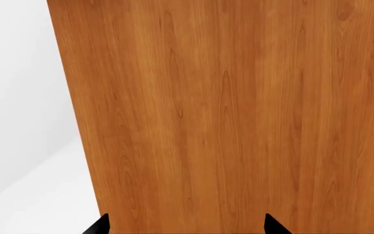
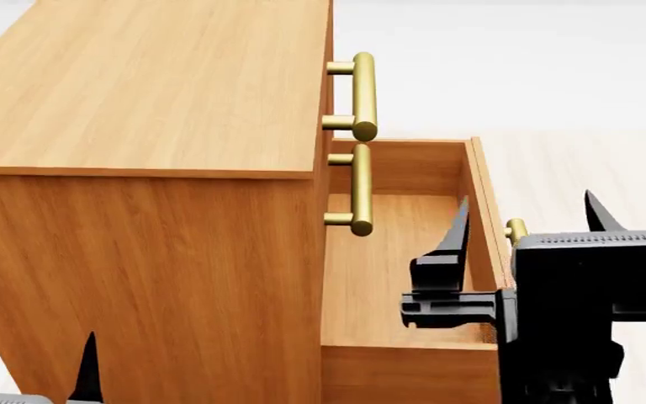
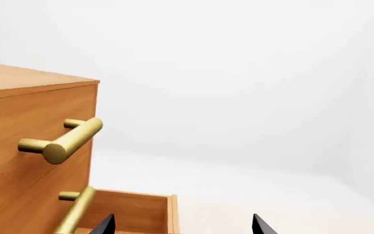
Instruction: Close the bottom drawer of the cabinet.
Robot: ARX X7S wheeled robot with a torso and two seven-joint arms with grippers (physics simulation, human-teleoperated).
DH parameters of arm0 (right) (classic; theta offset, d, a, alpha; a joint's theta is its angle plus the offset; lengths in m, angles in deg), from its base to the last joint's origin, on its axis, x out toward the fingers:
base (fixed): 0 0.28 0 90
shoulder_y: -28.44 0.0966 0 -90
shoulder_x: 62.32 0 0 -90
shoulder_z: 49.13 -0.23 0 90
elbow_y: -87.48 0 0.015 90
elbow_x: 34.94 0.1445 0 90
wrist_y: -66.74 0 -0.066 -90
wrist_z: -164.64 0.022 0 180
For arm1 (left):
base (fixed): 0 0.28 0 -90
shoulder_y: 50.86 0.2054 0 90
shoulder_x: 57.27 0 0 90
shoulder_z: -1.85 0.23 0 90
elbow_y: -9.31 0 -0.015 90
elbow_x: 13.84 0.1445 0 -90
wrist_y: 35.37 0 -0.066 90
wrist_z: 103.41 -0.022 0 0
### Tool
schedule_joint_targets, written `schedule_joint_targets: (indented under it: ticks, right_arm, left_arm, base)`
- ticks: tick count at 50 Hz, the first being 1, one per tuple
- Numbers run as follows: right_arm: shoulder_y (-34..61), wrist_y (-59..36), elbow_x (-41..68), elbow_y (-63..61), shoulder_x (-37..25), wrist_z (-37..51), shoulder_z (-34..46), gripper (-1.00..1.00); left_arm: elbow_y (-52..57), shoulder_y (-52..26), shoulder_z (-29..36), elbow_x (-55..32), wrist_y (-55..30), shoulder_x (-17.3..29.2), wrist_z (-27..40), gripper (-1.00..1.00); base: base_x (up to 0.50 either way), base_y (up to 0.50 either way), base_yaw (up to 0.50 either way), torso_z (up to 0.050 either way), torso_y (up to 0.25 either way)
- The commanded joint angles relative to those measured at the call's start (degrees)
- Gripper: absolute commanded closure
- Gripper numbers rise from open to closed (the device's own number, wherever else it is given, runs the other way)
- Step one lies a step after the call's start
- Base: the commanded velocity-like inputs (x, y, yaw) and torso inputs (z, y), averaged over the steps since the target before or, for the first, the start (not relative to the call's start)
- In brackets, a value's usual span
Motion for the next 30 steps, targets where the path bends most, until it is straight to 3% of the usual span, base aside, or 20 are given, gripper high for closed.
schedule_joint_targets:
  ticks: [1,15,30]
  right_arm:
    - [9.9,-4.8,-1.1,3.4,-3.6,-3.5,-2.8,-1.0]
    - [9.5,-1.4,-2.3,11.8,-9.3,-5.8,-6.1,-1.0]
    - [-2.1,11.5,-2.2,21.5,-10.6,-7.3,-13.4,-1.0]
  left_arm:
    - [-0.6,-0.2,-1.5,0.9,1.4,-1.1,-0.6,-1.0]
    - [-1.0,-0.1,-1.2,0.7,1.9,-0.9,-0.3,-1.0]
    - [-1.3,0.1,-1.1,0.4,2.1,-0.6,0.2,-1.0]
  base:
    - [0.0,0.0,0.0,0.0,0.0]
    - [0.0,0.0,0.0,0.0,0.0]
    - [0.0,0.0,0.0,0.0,0.0]
